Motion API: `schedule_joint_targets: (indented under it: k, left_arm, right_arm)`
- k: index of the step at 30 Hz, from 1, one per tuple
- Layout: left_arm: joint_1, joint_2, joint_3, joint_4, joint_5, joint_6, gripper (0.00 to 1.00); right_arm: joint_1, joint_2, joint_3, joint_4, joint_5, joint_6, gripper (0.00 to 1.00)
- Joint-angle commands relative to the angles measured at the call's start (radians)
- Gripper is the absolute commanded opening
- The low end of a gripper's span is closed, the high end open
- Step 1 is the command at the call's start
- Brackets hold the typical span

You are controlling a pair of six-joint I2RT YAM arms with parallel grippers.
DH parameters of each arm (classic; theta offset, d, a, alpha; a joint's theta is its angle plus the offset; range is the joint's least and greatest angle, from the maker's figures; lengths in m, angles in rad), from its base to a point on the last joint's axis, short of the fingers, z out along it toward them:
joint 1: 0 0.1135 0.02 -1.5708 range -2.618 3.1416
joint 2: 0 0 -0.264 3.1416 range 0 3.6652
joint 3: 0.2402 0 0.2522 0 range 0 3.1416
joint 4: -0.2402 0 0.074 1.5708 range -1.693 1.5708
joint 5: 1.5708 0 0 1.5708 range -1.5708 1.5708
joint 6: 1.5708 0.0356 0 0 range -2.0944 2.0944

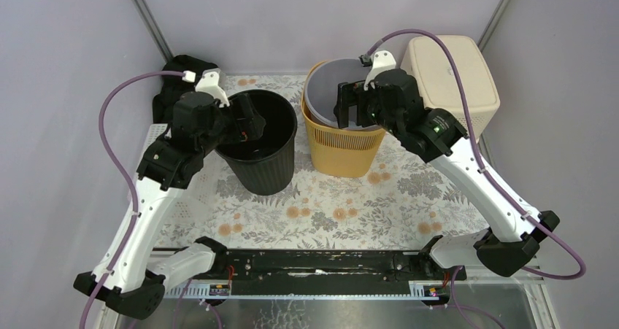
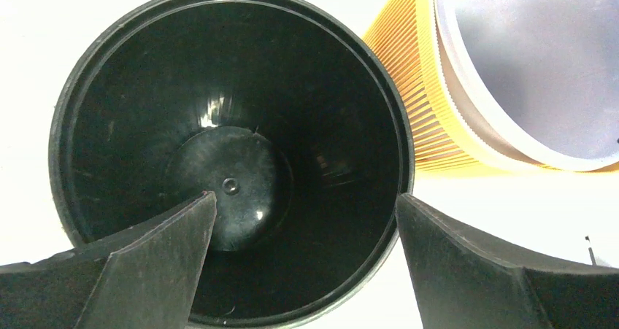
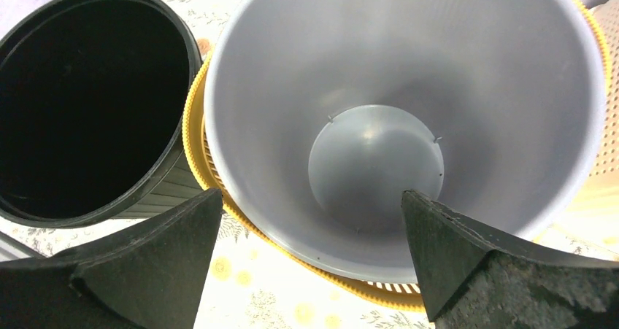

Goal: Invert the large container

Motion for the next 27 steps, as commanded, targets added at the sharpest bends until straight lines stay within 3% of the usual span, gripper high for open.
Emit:
schedule_joint_targets:
  k: [1, 16, 27]
  left_arm:
    - [0.005, 0.052, 0.021, 0.090, 0.066, 0.004, 1.00]
    - [0.006, 0.115, 0.134, 0.066, 0.152, 0.002, 1.00]
    - [0.005, -0.029, 0.016, 0.102, 0.147, -0.101, 1.00]
  right_arm:
    - [-0.016, -0.008, 0.073, -0.018, 0.058, -0.001, 0.99]
    - [-0.043, 0.001, 0.114, -0.042, 0.080, 0.024, 1.00]
    - [-0.056, 0.019, 0.146, -0.072, -0.024, 0.003, 1.00]
